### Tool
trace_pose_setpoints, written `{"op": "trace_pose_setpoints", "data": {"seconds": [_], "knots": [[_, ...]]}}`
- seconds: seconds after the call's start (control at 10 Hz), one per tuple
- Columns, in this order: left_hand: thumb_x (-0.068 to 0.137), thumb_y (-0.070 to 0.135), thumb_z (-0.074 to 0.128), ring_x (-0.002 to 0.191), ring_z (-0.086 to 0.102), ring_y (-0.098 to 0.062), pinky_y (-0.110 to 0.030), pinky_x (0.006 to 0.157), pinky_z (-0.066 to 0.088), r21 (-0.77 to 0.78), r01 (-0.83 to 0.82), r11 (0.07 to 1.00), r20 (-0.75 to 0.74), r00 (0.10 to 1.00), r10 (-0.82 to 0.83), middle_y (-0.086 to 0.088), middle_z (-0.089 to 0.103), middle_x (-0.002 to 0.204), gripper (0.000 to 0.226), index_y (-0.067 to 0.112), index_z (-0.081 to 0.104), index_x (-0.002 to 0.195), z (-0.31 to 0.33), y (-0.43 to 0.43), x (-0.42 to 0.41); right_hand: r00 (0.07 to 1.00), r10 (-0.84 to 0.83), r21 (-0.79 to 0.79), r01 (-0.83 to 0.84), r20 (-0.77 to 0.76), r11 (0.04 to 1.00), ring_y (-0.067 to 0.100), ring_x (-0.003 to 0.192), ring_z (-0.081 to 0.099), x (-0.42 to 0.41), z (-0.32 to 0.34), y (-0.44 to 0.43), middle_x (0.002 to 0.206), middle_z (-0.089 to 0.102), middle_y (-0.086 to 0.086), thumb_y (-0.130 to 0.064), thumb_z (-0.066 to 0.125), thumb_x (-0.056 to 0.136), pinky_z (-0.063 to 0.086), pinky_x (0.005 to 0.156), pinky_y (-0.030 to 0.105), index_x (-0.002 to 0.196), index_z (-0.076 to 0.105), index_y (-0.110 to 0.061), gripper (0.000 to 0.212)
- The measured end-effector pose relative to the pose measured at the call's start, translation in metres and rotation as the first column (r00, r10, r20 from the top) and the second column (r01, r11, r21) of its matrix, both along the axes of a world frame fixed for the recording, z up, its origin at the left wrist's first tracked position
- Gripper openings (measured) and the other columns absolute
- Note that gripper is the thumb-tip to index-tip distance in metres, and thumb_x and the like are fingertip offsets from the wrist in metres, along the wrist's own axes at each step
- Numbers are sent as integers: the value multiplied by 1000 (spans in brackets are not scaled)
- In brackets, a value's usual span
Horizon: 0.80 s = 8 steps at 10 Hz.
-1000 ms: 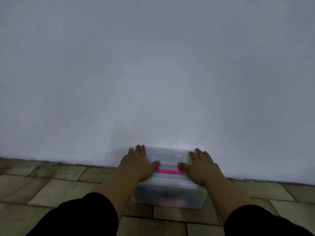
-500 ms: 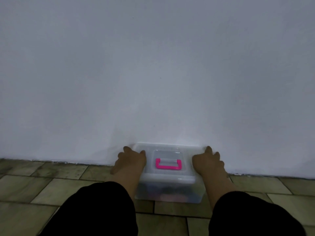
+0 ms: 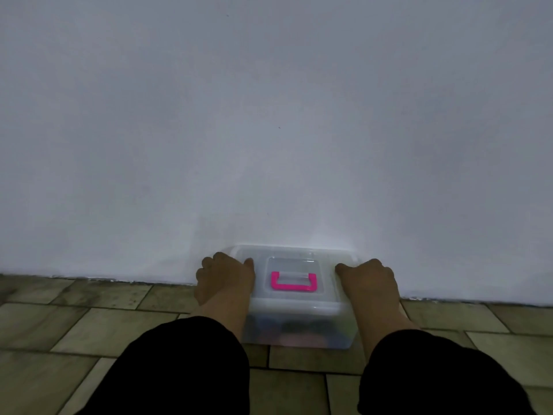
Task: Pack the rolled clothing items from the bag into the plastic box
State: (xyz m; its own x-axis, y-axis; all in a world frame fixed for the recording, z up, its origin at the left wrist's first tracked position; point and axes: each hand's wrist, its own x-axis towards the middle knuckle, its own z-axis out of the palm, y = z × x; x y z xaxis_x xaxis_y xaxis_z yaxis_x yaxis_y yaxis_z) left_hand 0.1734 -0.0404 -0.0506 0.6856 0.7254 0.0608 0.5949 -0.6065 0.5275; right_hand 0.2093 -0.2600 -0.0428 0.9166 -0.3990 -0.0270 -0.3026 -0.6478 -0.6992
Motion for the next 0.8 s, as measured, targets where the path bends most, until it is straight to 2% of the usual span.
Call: {"op": "trace_pose_setpoints", "data": {"seconds": [0.1, 0.2, 0.3, 0.5, 0.6, 0.7, 0.8], "knots": [[82, 62, 50, 104, 53, -28, -42, 83, 47, 24, 0, 1000, 15, 1000, 0, -9, 52, 114, 60, 14, 52, 117, 0, -1, -1, 999, 20, -79, -17, 43, 997, 35, 94, 58, -3, 0, 0, 104, 54, 16, -43, 61, 76, 49, 79, 36, 99, 56, -5, 45], [84, 59, 51, 107, 52, -29, -42, 85, 47, 71, 27, 997, 23, 999, -29, -10, 52, 116, 58, 12, 52, 117, 1, 0, -2, 996, 48, -160, -36, 70, 986, 32, 94, 58, -4, 0, 1, 106, 54, 15, -44, 60, 81, 43, 73, 32, 98, 58, -5, 43], [85, 57, 53, 108, 52, -28, -40, 84, 46, 92, 43, 995, 36, 998, -47, -10, 52, 116, 55, 12, 53, 116, 2, 0, -3, 996, 57, -198, -42, 72, 979, 30, 94, 59, -3, 1, 2, 107, 55, 14, -47, 59, 84, 46, 75, 33, 101, 60, -6, 45], [84, 59, 51, 103, 53, -26, -39, 79, 48, 99, 21, 995, 38, 999, -25, -8, 52, 113, 56, 13, 52, 116, 1, -2, -3, 997, 39, -190, -24, 72, 982, 31, 93, 59, -4, 0, 2, 106, 53, 13, -48, 59, 82, 47, 74, 34, 103, 59, -8, 46], [84, 63, 43, 109, 50, -28, -43, 84, 45, 83, 21, 996, 22, 1000, -22, -9, 50, 120, 62, 15, 45, 123, 1, -3, -1, 997, 37, -126, -28, 69, 992, 33, 98, 57, -4, 1, 2, 109, 51, 14, -45, 59, 79, 46, 79, 37, 109, 54, -8, 48], [82, 72, 29, 124, 41, -32, -56, 101, 32, 78, 17, 997, -37, 999, -14, -11, 41, 136, 75, 19, 35, 134, 2, -2, -1, 999, 35, -161, -27, 42, 987, 34, 109, 50, -5, -1, 2, 117, 48, 13, -50, 57, 77, 42, 88, 44, 118, 45, -12, 57], [81, 76, 23, 139, 24, -32, -64, 110, 10, -31, 9, 999, 0, 1000, -9, -8, 23, 154, 83, 25, 23, 146, 12, 6, -1, 998, 15, -221, 1, 68, 975, 32, 115, 46, -6, 14, 0, 122, 47, 11, -64, 52, 74, 35, 92, 48, 123, 43, -18, 68]]}}
